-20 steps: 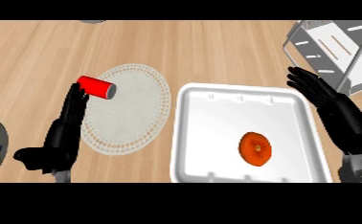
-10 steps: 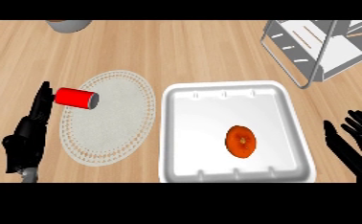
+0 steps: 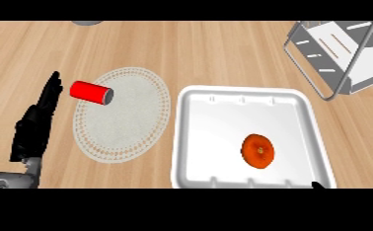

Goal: Pick the squash from the tray and place it in the tiered basket

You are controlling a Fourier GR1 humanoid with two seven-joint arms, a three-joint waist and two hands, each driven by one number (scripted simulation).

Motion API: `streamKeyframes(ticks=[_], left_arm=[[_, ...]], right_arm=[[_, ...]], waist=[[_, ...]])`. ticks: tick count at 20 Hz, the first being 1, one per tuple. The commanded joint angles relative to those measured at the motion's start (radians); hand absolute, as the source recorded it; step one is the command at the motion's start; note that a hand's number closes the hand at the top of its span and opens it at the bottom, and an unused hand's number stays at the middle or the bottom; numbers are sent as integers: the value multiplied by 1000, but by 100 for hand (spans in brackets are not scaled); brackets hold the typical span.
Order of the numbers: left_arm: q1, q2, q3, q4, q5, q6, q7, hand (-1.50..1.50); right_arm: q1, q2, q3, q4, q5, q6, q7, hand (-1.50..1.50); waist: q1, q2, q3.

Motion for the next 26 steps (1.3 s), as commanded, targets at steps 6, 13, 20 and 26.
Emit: streamKeyframes(ticks=[6,13,20,26], left_arm=[[-93,1,-27,-9,-17,-29,65,0],[-107,-40,-48,18,-43,-22,73,0],[-113,-24,-20,31,-42,-42,60,0],[-141,-38,-4,73,-38,-50,50,0]], right_arm=[[104,-181,147,-316,260,256,533,-150],[-175,-175,152,-347,364,423,1006,-150],[-325,-128,127,-246,292,549,1119,-150],[-398,-18,168,-113,380,577,1121,-150]], waist=[[73,13,-1],[80,6,3],[71,2,4],[65,4,4]])
